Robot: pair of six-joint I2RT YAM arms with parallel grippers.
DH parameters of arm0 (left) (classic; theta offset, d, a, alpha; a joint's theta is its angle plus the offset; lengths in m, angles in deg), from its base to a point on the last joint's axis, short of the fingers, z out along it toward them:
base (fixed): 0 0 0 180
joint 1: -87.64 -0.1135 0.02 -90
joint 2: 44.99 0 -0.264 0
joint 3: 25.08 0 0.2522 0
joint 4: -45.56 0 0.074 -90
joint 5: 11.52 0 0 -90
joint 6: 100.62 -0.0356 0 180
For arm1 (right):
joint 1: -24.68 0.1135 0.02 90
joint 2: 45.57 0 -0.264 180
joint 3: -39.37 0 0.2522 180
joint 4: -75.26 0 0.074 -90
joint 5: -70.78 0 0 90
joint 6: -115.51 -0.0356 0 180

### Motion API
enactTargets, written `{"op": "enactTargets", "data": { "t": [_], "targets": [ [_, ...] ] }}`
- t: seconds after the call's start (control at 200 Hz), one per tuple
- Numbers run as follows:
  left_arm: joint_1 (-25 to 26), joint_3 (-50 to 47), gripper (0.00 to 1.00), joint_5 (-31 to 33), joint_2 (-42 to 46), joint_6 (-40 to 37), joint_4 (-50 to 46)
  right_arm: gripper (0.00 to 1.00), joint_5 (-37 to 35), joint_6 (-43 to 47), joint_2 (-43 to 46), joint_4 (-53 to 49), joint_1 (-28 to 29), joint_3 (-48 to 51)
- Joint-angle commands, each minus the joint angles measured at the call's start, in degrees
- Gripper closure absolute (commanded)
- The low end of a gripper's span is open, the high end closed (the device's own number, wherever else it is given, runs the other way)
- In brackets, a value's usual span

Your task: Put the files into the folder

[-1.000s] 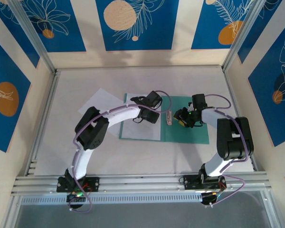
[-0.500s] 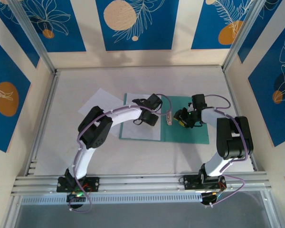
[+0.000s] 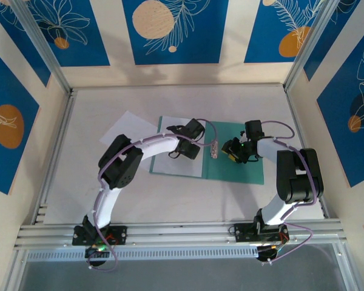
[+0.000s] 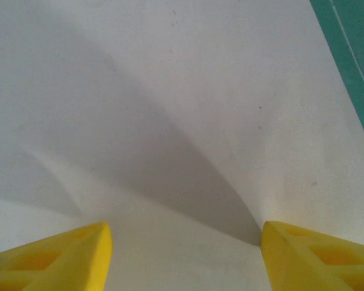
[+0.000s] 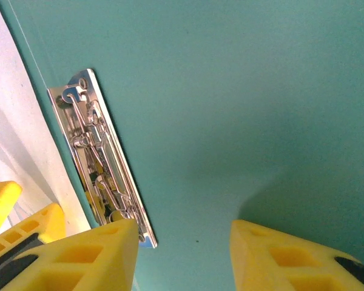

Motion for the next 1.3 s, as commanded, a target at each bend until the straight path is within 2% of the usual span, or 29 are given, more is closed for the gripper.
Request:
{"op": "enactTargets", "data": {
  "t": [0.0, 0.14, 0.205, 0.245, 0.67, 0.855, 1.14, 1.295],
  "targets": [
    [-1.24, -1.53, 0.34, 2.65, 0.13, -0.67, -2.63, 0.55, -0.26, 0.81, -0.68, -1.53, -0.43, -0.46],
    [-1.68, -1.61, 0.34, 2.21, 1.06, 1.39, -2.76, 0.55, -0.87, 1.24, -0.68, -2.12, -0.45, -0.78],
    [-1.66, -1.61, 0.34, 1.3, 1.24, 1.86, -2.54, 0.65, -2.05, 2.02, -0.94, -3.48, -0.19, -1.53],
    [-1.68, -1.61, 0.34, 0.88, 1.24, 2.02, -2.37, 0.67, -3.3, 2.86, -1.35, -5.01, 0.08, -2.37],
    [-2.07, -2.36, 0.34, -0.19, 1.31, 3.54, -1.69, 0.68, -13.39, 8.92, -4.4, -15.43, 2.91, -9.13],
    [-3.21, -2.68, 0.27, 0.45, 1.32, 4.17, -1.84, 0.68, -14.47, 9.46, -5.34, -15.55, 3.47, -9.18],
    [-4.06, -2.76, 0.26, -0.05, 2.91, 4.33, -1.84, 0.68, -15.64, 10.1, -6.23, -15.12, 3.91, -8.94],
    [-4.39, -3.13, 0.24, -4.51, 4.93, 2.82, -0.48, 0.68, -15.28, 10.36, -6.34, -14.74, 4.0, -9.01]
  ]
}}
